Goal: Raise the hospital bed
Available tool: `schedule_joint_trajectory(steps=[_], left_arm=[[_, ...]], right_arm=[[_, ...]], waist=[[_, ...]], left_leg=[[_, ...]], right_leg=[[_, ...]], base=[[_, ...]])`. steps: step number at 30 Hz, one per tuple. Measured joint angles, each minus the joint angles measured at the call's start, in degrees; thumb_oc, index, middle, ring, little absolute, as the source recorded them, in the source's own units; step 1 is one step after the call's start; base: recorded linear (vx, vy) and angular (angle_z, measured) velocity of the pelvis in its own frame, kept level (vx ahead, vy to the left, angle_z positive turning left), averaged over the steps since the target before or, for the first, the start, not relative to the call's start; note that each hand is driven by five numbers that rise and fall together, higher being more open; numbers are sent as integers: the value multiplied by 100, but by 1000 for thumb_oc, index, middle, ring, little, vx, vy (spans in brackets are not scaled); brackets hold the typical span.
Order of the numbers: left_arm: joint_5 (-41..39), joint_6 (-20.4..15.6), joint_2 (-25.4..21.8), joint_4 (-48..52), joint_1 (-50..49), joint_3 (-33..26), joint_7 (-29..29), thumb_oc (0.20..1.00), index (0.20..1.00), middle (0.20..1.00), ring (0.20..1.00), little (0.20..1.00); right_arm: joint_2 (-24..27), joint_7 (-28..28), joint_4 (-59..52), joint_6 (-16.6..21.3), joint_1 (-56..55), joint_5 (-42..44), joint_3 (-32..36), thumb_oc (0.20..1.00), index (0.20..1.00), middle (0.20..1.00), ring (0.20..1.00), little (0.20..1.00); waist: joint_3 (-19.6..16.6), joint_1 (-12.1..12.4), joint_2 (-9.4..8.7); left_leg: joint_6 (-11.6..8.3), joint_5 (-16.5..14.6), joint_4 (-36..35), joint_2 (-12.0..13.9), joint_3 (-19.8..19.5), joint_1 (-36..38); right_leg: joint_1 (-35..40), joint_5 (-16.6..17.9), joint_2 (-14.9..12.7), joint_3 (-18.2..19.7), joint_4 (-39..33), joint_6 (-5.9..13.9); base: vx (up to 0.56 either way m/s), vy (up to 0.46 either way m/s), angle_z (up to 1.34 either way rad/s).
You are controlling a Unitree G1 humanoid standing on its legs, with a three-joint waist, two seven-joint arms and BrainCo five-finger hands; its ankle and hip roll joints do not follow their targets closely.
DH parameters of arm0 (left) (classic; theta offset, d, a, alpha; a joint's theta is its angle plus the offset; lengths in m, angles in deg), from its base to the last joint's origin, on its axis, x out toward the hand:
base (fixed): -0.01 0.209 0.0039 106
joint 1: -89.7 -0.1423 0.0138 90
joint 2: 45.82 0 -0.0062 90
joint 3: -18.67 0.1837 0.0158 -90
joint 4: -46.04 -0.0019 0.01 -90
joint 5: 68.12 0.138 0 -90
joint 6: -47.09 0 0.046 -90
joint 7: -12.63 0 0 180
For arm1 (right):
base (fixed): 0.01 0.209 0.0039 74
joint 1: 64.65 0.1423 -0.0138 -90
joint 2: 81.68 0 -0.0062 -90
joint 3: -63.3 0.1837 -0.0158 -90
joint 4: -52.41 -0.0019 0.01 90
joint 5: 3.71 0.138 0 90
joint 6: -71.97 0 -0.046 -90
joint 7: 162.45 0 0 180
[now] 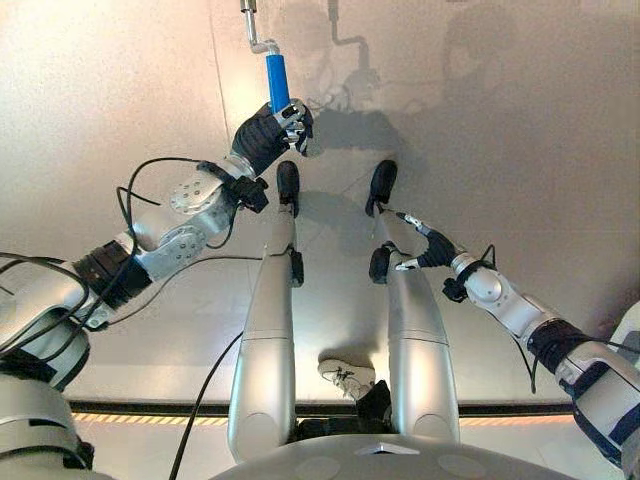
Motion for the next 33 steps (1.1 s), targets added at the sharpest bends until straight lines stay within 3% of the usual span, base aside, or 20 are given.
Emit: schedule_joint_trajectory(steps=[9,19,24,33], left_arm=[[472,-86,700,-647,54,-132,-131,200,200,200,200,200],[1142,-176,1572,-2170,296,-347,-359,200,200,200,200,200],[1392,-153,1708,-2744,449,-347,-475,200,200,200,200,200],[1689,-117,2043,-3464,543,-798,-690,200,200,200,200,200]], right_arm=[[-101,75,-77,-22,135,44,-59,1000,1000,1000,1000,1000],[-193,173,-82,-68,462,107,-335,1000,1000,1000,1000,1000],[-240,192,-88,-74,486,108,-517,1000,1000,1000,1000,1000],[-241,195,-199,-77,558,107,-700,1000,1000,1000,1000,1000]], waist=[[-17,-150,-100],[-99,-306,-281],[-237,-366,-492],[-274,-464,-535]], left_leg=[[120,-52,42,-86,106,-53],[186,-139,150,-89,247,-79],[164,-199,286,-51,287,-240],[182,-353,494,8,364,-379]], right_leg=[[-8,86,-54,124,-128,126],[-28,117,-49,266,-184,209],[-134,145,-11,299,-215,212],[-208,160,35,380,-238,237]], base=[[0,2,-2],[2,0,-3],[0,3,-6],[5,-6,-6]])
